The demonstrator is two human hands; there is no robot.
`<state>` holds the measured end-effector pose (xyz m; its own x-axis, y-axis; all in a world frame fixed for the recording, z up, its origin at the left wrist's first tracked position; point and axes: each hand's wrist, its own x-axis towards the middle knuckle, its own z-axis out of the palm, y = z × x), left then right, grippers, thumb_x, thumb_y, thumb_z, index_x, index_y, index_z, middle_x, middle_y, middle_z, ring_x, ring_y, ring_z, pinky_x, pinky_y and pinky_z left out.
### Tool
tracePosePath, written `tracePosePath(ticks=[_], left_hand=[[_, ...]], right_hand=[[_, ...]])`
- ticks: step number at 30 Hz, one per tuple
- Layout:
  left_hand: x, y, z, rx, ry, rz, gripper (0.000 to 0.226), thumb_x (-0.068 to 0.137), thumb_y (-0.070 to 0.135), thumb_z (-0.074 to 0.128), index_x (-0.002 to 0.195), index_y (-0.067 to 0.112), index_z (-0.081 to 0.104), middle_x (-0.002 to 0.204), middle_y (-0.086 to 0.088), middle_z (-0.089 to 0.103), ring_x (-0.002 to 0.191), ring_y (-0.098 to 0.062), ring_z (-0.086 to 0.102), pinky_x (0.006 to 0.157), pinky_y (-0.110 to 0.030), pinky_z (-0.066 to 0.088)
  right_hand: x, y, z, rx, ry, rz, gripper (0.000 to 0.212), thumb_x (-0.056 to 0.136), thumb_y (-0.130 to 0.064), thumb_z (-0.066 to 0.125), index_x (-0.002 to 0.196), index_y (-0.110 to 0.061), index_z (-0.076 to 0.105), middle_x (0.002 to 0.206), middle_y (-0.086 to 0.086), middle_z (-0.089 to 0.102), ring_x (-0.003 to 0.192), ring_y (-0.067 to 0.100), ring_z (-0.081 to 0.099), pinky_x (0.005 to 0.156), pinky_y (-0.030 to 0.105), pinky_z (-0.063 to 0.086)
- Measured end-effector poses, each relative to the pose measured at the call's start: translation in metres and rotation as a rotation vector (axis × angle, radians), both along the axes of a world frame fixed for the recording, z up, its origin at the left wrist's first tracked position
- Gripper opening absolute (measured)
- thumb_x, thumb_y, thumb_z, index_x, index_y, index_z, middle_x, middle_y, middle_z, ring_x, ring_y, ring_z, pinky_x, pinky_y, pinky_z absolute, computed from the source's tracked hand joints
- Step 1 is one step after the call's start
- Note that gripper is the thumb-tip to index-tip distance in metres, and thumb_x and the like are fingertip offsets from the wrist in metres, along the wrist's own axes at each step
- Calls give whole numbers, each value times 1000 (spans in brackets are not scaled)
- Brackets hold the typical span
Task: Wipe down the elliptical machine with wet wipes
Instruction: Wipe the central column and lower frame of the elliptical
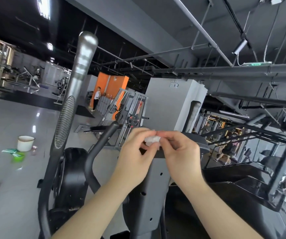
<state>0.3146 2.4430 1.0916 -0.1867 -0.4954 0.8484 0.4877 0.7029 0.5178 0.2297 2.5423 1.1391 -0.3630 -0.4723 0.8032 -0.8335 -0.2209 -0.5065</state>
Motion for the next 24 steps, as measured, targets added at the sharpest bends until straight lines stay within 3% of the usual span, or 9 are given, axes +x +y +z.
tracePosePath(ticks=[6,11,14,17,20,24], left_hand=[[-24,-16,-5,93,74,148,14,92,4,70,97,17,71,98,10,64,92,-13,65,78,-33,54],[-30,-14,-20,-8,-13,300,29,100,11,56,123,16,73,125,10,68,121,-3,58,106,-32,47],[-30,4,-27,-94,-120,232,44,106,18,45,150,18,50,154,10,48,144,1,37,120,-28,31],[-34,5,-45,-126,-139,179,50,106,13,42,157,16,38,165,8,30,152,-2,22,124,-26,22],[-39,-11,-68,-50,-156,178,51,106,15,40,157,19,37,165,12,30,152,-1,23,124,-24,21],[-47,-42,-99,217,-302,168,50,110,23,33,159,33,31,162,25,29,149,9,21,126,-28,18]], right_hand=[[-26,5,-5,-118,274,-184,31,95,4,62,110,-19,76,121,-17,69,119,4,62,103,34,52],[-40,-3,-29,-51,343,-215,34,103,-10,53,134,-15,67,147,-10,56,144,-1,38,122,39,33],[-42,-7,-36,-97,403,-222,40,101,-13,47,138,-11,64,149,-3,55,146,5,40,121,42,33],[-47,-12,-39,-141,459,-232,42,100,-13,44,136,-7,65,147,2,57,145,10,44,120,44,35],[-49,-17,-43,-181,467,-240,42,98,-12,44,133,-5,66,145,4,59,144,12,46,120,45,35],[-48,-22,-46,-194,449,-259,44,98,-12,42,135,-6,65,147,3,57,146,11,42,123,40,29]])
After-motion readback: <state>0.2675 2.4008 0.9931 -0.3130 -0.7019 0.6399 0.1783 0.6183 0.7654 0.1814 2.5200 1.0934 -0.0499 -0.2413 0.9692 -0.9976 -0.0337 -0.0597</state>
